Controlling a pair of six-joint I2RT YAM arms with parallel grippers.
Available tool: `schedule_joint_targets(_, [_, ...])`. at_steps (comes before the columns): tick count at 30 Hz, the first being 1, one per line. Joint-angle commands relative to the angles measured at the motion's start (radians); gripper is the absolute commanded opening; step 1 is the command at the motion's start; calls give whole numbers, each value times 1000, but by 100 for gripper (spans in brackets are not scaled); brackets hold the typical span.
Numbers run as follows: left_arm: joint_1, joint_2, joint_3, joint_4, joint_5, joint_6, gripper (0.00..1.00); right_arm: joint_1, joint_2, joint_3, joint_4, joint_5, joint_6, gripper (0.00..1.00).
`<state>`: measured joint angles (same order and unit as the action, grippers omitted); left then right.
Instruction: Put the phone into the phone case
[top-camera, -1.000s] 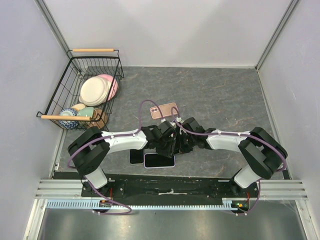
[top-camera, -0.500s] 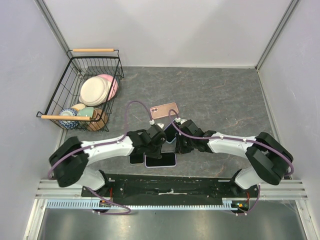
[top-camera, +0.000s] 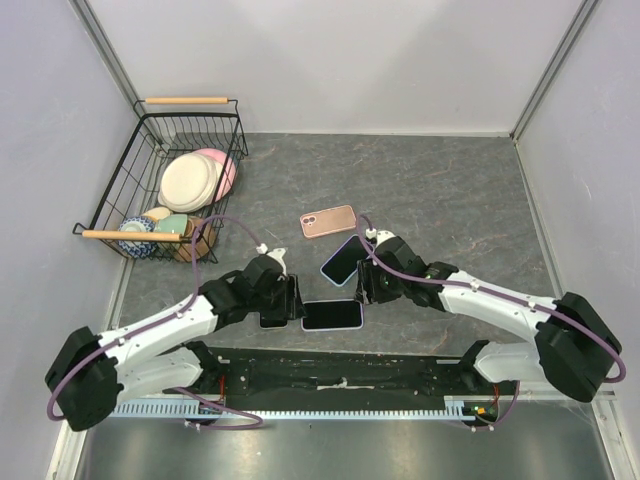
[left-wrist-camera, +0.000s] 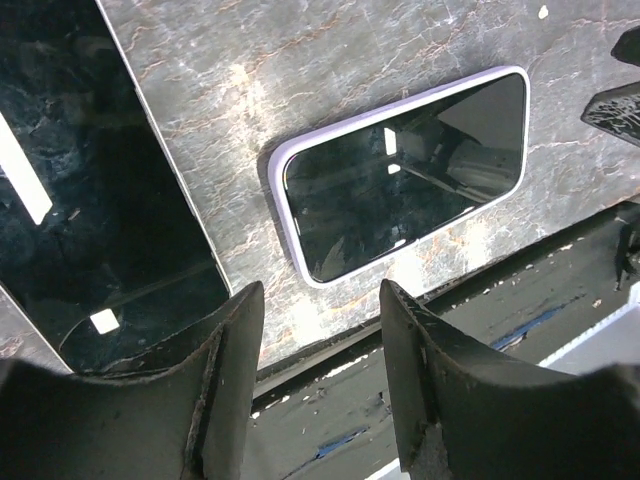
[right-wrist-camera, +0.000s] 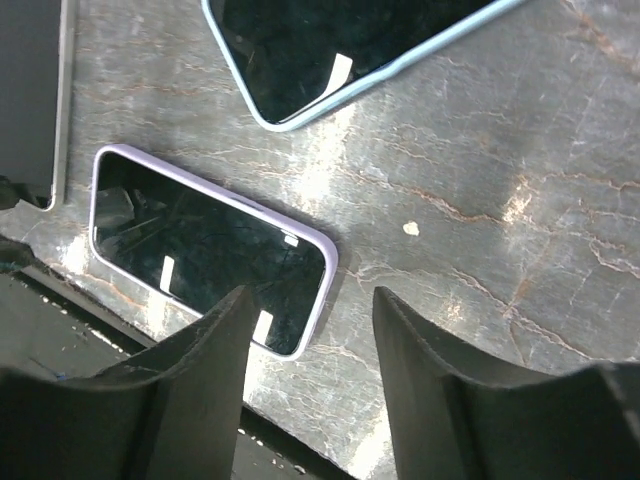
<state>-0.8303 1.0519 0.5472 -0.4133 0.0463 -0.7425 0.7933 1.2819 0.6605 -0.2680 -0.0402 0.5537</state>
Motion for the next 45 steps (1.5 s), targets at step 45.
schedule_joint_targets(45, [20, 546, 138, 574, 397, -57, 25, -98, -161, -48, -2, -116, -31, 67])
